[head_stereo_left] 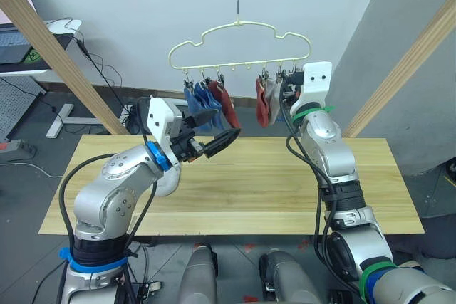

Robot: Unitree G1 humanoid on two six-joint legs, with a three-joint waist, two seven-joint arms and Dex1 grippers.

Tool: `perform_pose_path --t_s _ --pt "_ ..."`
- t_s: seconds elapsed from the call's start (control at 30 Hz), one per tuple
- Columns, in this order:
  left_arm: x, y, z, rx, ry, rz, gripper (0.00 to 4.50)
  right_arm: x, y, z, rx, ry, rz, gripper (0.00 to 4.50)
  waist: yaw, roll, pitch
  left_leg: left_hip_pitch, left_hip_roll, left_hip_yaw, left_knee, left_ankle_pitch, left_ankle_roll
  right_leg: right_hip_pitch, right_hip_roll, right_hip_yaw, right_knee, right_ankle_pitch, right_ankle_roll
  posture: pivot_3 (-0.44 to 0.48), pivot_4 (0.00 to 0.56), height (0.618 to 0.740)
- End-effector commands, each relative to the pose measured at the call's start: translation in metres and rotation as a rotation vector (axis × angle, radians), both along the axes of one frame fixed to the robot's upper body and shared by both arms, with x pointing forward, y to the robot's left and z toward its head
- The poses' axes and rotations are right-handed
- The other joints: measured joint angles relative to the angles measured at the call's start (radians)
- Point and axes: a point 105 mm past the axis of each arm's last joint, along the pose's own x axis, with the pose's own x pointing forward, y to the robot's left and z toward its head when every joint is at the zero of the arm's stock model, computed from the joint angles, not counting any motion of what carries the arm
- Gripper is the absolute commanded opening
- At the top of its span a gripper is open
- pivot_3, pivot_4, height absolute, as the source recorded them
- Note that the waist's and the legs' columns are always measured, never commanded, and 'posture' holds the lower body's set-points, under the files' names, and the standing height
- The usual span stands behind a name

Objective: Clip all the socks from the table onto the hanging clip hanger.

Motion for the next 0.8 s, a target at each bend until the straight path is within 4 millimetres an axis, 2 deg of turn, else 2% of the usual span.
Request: perform_pose_path --t_s 0.03,0.37,0.8 --pt "-0.007 -0.001 0.011 -0.001 -0.054 -0.011 4.50 -0.002 -0.003 0.019 0.009 -0.068 -0.014 1.78 0.000 0.000 0.000 0.000 0.000 0.000 0.000 0.000 0.000 0.000 0.000 0.000 0.000 0.000 0.000 0.124 0.218 0.740" --pt "-0.007 -0.002 0.010 -0.003 -0.050 -0.014 4.50 -0.017 -0.005 0.012 -0.013 -0.049 0.016 1.78 0.001 0.000 0.000 0.000 0.000 0.000 0.000 0.000 0.000 0.000 0.000 0.000 0.000 0.000 0.000 0.116 0.221 0.740" --pt "-0.004 -0.004 0.012 0.001 -0.054 -0.023 4.50 -0.005 -0.007 0.006 0.013 -0.014 -0.003 1.78 0.000 0.000 0.000 0.000 0.000 0.000 0.000 0.000 0.000 0.000 0.000 0.000 0.000 0.000 0.000 0.112 0.216 0.740"
